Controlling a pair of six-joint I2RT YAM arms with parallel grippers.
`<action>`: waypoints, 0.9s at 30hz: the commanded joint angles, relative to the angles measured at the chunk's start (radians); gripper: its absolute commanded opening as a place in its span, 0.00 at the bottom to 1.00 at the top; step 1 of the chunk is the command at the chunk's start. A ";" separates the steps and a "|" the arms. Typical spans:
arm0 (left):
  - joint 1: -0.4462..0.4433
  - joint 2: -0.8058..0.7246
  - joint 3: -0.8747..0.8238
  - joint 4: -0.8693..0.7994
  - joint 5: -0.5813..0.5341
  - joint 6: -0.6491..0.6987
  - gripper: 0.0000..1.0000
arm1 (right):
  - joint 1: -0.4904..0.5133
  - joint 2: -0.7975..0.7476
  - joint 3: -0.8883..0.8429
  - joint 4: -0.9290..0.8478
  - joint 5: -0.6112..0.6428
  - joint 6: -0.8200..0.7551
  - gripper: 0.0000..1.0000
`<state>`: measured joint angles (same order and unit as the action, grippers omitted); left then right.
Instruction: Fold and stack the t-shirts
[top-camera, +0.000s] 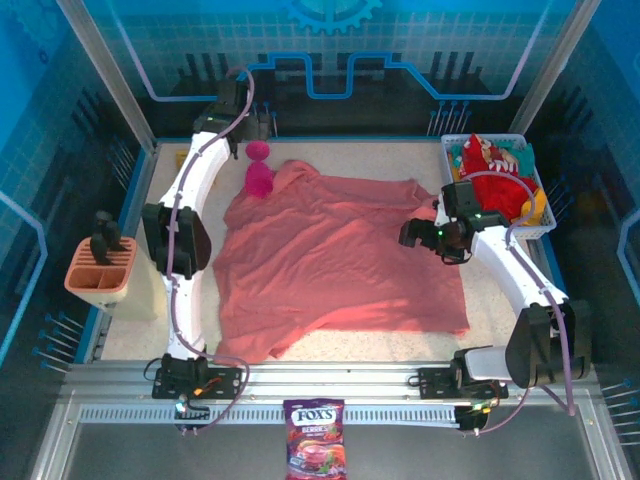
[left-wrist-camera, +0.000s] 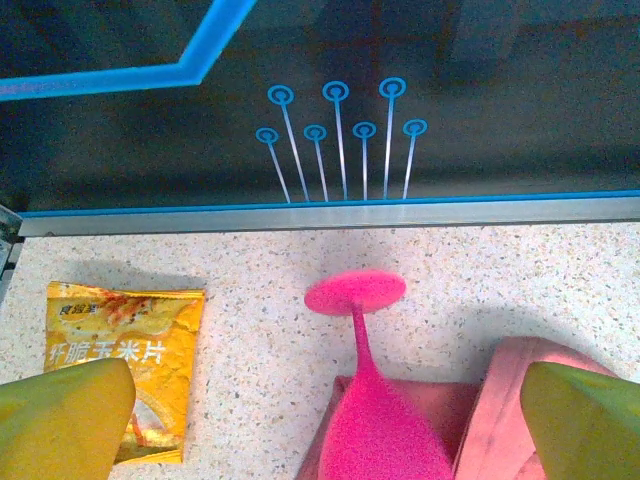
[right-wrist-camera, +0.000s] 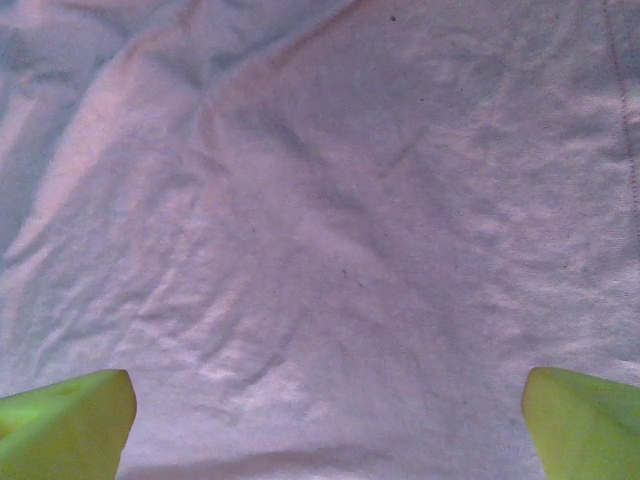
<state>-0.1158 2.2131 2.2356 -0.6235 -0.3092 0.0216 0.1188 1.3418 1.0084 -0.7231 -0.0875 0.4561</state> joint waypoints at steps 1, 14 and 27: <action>0.010 0.084 0.125 -0.072 0.013 0.007 0.99 | 0.000 0.014 -0.001 -0.008 -0.029 0.013 1.00; 0.053 -0.165 -0.354 -0.104 0.018 -0.132 0.88 | 0.005 0.097 0.032 0.040 -0.090 -0.024 1.00; 0.057 -0.412 -0.681 -0.112 0.177 -0.282 0.81 | 0.024 0.128 0.030 0.076 -0.111 -0.020 1.00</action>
<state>-0.0605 1.8244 1.6176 -0.7330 -0.1753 -0.2108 0.1303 1.4647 1.0210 -0.6605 -0.1829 0.4446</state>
